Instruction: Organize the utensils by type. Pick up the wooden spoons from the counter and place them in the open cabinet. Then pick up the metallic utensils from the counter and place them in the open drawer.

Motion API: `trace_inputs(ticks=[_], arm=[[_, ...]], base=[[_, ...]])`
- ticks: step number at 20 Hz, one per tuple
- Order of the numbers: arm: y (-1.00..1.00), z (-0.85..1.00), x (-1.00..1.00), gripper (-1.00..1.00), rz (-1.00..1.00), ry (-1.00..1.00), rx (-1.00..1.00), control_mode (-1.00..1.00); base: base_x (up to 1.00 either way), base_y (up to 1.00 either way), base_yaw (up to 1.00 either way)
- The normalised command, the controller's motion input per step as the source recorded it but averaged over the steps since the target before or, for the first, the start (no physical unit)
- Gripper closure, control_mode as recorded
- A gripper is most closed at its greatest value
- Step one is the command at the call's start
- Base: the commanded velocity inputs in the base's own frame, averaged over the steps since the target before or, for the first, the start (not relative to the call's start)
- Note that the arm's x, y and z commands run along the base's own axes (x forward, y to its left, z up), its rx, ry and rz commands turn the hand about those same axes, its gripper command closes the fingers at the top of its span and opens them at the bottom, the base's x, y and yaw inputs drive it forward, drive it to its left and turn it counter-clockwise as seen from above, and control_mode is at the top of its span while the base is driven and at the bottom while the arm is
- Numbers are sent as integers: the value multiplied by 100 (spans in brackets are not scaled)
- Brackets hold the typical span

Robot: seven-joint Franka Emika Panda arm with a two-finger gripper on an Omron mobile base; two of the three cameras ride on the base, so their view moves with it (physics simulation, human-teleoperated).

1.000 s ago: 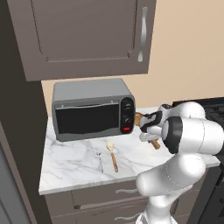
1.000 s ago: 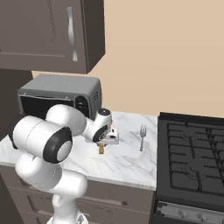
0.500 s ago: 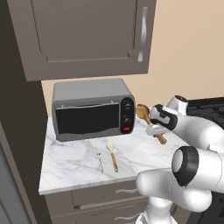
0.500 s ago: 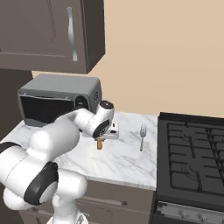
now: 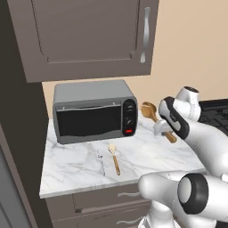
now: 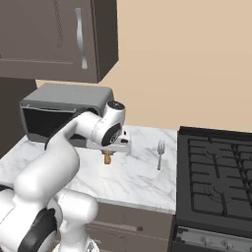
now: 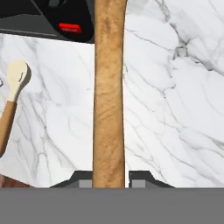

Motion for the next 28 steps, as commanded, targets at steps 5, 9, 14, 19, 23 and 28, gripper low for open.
trace_inputs(ticks=[5, 9, 14, 19, 23, 28], arm=[[-6, 27, -34, 100, 0, 6, 2, -100], [-2, 5, -11, 100, 0, 5, 0, -100], [0, 0, 0, 100, 0, 0, 0, -100], [0, 0, 0, 100, 0, 0, 0, -100], [0, 0, 0, 100, 0, 0, 0, -100], [0, 0, -4, 100, 0, 0, 0, -100]], base=[[0, 0, 0], [0, 0, 0], [0, 0, 0], [0, 0, 0], [0, 0, 0], [0, 0, 0]])
